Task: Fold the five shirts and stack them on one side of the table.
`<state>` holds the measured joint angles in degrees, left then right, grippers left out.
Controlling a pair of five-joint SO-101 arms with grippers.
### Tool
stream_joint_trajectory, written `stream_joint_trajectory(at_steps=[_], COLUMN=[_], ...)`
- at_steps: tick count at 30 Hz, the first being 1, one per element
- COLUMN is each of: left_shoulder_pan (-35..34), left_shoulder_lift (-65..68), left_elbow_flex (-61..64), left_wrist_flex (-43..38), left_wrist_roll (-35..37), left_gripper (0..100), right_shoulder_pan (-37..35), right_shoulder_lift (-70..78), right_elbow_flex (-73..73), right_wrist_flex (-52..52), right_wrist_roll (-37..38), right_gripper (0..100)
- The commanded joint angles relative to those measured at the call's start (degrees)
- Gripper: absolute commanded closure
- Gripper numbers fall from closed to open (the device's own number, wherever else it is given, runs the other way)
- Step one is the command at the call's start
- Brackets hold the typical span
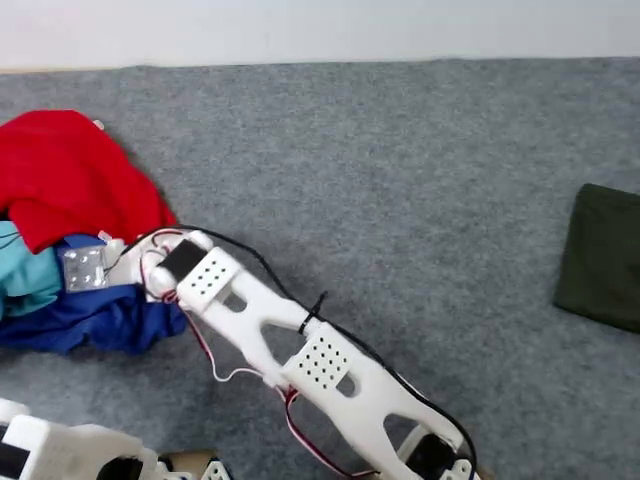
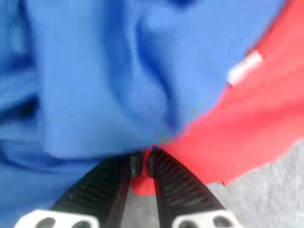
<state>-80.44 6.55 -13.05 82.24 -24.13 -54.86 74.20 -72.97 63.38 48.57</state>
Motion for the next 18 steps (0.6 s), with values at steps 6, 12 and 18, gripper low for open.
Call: stream_joint_trajectory(at_steps=[6,12,18], left_shoulder_pan=[1.76,4.4,5.89], left_shoulder_lift=[-2.73,-2.81,-2.81], left_elbow_flex=[-0.13,-0.13,-0.13], left_wrist_flex=[-0.97,-0.7,-0.7], left_wrist_roll=[0.18,0.35,0.44], left_gripper=[85,85,85], right_shoulder_pan=[7.43,11.21,15.78], right_shoulder_lift=[-4.09,-3.82,-3.82], right_elbow_flex=[-4.13,-9.32,-14.86], right_wrist_flex=[12.18,20.88,30.64], right_wrist_roll=[0.62,0.44,0.35], right_gripper=[98.7,98.7,98.7])
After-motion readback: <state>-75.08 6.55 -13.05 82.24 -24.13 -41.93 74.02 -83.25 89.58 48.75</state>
